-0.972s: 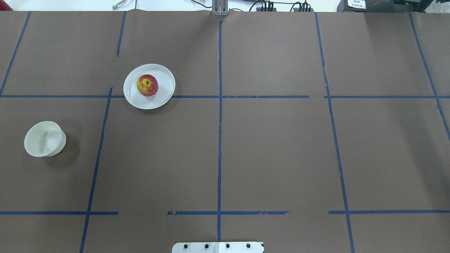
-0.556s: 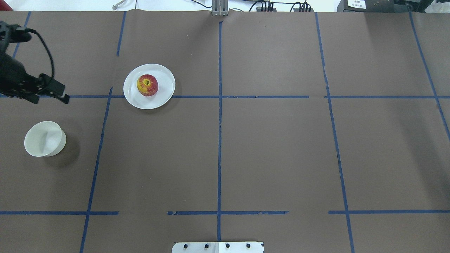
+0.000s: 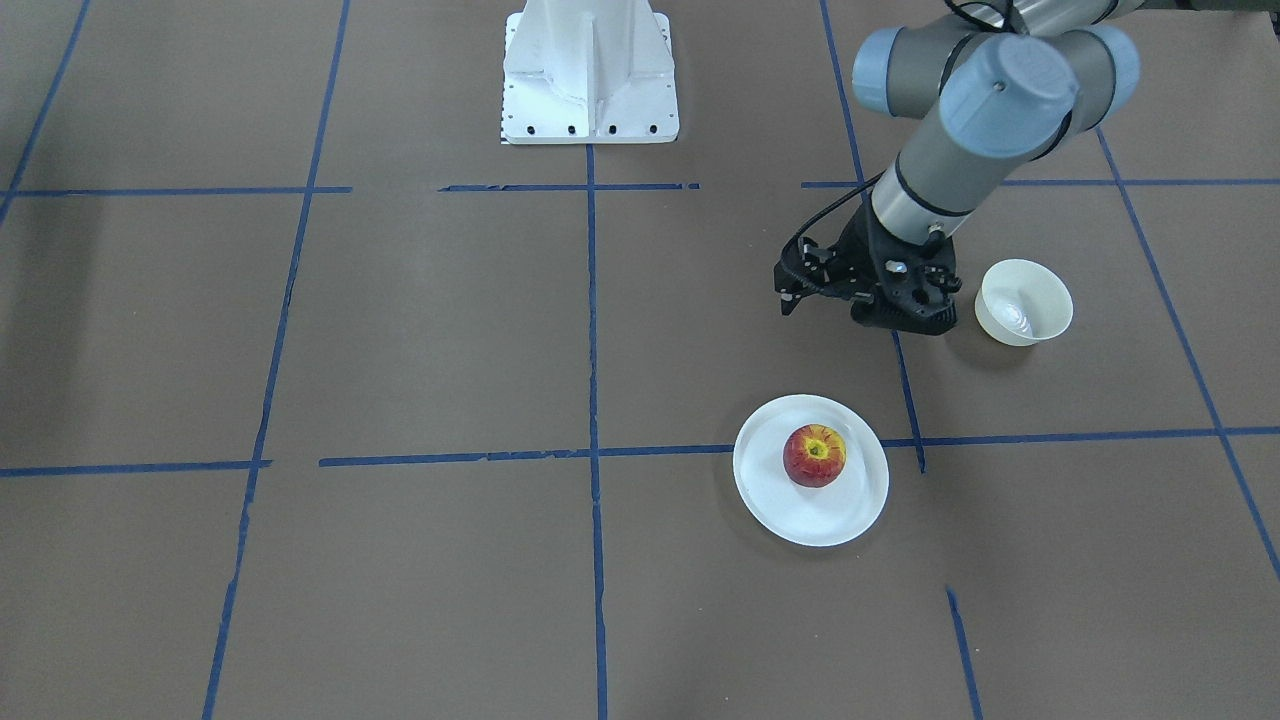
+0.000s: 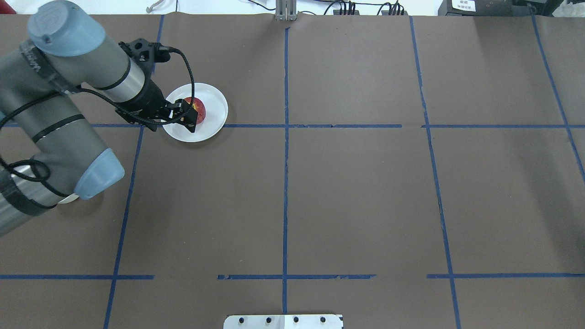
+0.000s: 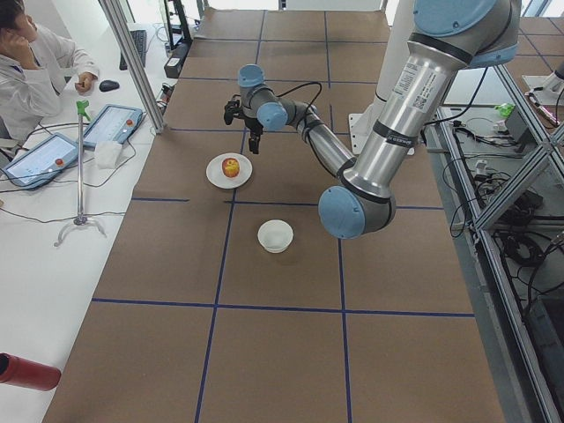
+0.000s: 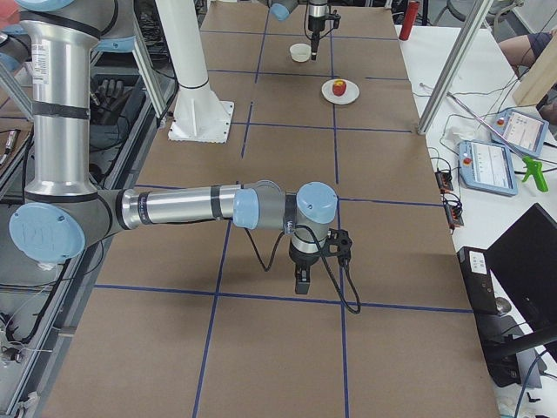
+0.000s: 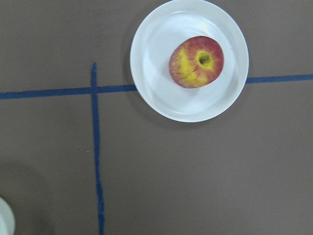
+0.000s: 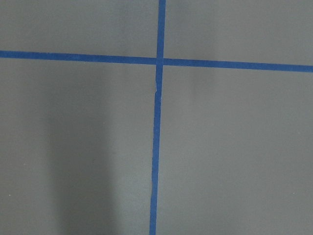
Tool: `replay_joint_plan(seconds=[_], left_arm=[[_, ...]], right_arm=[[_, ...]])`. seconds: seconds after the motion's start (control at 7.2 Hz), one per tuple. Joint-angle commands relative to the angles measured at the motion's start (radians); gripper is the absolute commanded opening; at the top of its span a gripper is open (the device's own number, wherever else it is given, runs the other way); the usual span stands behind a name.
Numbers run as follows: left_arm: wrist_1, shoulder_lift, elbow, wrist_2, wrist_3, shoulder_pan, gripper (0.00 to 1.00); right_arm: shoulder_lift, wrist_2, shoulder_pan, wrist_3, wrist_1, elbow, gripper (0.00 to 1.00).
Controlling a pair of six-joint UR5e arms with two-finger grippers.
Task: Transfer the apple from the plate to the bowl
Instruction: 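Reach the left gripper forward over the red apple on the plate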
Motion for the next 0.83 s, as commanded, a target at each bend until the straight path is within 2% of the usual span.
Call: replay_joint_plan(seconds=[0.0,0.14,0.42,0.69], left_arm=[[-0.150,-0.085,0.236,0.057,-0.011,0.006,0.98],[-0.145,-0.137,0.297,0.102,-0.011,0.005,0.98],[-0.153,-0.156,0.347,0.107,0.016,-0.027,0.98],[-0.151,-0.170,0.379,0.162,0.033,-0.029,0.99]], right_arm=[[0.000,0.000,0.000,0.000,0.000,0.000,1.00],[0.000,0.000,0.000,0.000,0.000,-0.001,1.00],[0.000,0.000,0.000,-0.002,0.000,0.000,1.00],[0.000,0.000,0.000,0.000,0.000,0.000,1.00]])
